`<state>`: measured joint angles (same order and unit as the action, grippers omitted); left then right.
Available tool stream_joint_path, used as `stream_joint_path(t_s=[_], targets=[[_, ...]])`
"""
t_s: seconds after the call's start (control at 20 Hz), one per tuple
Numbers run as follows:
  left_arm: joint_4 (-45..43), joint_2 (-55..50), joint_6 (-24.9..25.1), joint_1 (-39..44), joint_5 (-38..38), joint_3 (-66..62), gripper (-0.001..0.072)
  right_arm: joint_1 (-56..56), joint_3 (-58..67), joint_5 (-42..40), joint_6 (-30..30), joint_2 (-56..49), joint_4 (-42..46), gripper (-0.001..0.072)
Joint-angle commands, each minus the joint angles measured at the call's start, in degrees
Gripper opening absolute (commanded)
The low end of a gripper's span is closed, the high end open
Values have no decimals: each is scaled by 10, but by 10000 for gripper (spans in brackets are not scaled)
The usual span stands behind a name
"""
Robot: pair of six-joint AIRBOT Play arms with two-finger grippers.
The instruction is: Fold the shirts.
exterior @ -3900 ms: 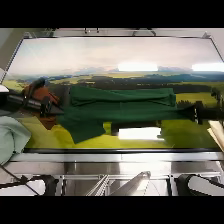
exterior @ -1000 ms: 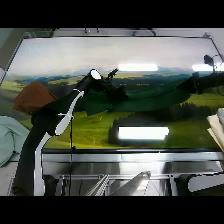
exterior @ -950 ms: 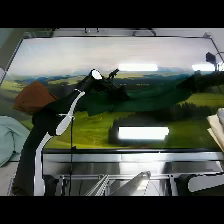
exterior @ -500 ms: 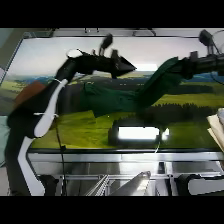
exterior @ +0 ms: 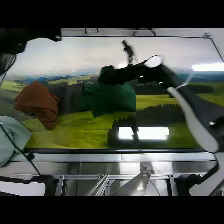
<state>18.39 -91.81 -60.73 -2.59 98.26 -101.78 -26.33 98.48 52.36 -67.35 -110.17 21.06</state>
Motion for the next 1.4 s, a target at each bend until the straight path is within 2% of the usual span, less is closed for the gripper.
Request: stream_joint_path(t_s=[0.0, 0.05, 0.1, 0.2, 0.45, 0.6, 0.7, 0.75, 0.8, 0.85, 0.9, 1.0, 1.1, 1.35], targets=[[7, 55, 31, -40, 39, 78, 22, -80, 103, -21, 14, -123, -51, 542], [7, 63, 34, -46, 45, 102, 22, -81, 119, 15, 36, -132, -67, 270], [8, 70, 39, -53, 52, 124, 22, -75, 122, 56, 53, -127, -68, 46], [9, 73, 49, -68, 66, 156, 22, -46, 122, 134, 40, -106, -43, 23], [7, 74, 73, -103, 80, 228, 22, 73, 116, 278, -97, -29, 131, 21], [-31, 100, 105, -120, 81, 298, 21, 126, 52, 305, -153, 49, 285, 20], [-67, 121, 127, -131, 81, 347, 22, 162, -19, 278, -183, 105, 372, 21], [-68, 129, 137, -134, 81, 370, 21, 176, -51, 251, -199, 122, 399, 31], [-67, 136, 150, -135, 77, 391, 21, 190, -76, 225, -216, 130, 407, 200], [-67, 142, 161, -135, 68, 410, 21, 200, -91, 204, -232, 127, 403, 553], [-68, 144, 169, -134, 59, 424, 21, 204, -99, 186, -241, 119, 402, 711], [-68, 144, 173, -132, 56, 441, 21, 204, -99, 166, -253, 89, 393, 709], [-68, 144, 172, -132, 57, 453, 21, 204, -99, 166, -246, 48, 344, 708], [-68, 144, 172, -131, 58, 455, 21, 191, -99, 165, -162, -37, 179, 709]])
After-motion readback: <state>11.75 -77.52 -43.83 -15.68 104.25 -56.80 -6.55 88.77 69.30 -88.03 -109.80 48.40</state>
